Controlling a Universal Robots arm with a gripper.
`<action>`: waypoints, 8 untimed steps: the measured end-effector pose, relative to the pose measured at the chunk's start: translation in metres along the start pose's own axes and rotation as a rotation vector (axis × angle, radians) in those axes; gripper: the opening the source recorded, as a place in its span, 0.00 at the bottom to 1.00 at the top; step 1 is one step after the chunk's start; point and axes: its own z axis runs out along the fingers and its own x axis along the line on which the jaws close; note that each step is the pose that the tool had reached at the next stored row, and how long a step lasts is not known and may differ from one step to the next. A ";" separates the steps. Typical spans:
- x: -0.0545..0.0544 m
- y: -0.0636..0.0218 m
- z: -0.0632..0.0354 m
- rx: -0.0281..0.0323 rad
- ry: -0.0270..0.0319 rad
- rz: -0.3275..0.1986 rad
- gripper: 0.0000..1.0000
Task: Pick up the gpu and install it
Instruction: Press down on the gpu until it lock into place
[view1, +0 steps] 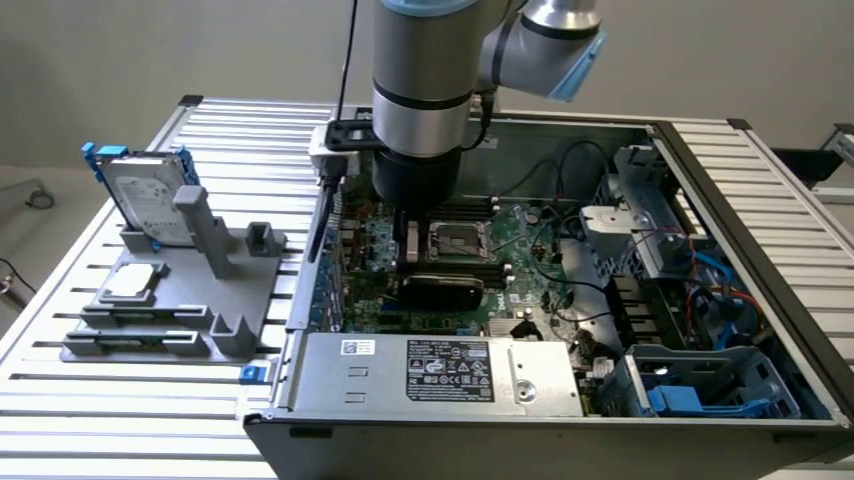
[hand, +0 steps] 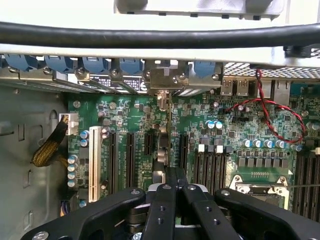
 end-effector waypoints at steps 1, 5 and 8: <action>0.000 0.0000 0.0000 0.0000 0.0001 0.000 0.11; 0.000 0.0000 0.0000 0.0000 0.0002 0.000 0.11; 0.000 0.0000 0.0000 -0.0001 0.0004 0.000 0.11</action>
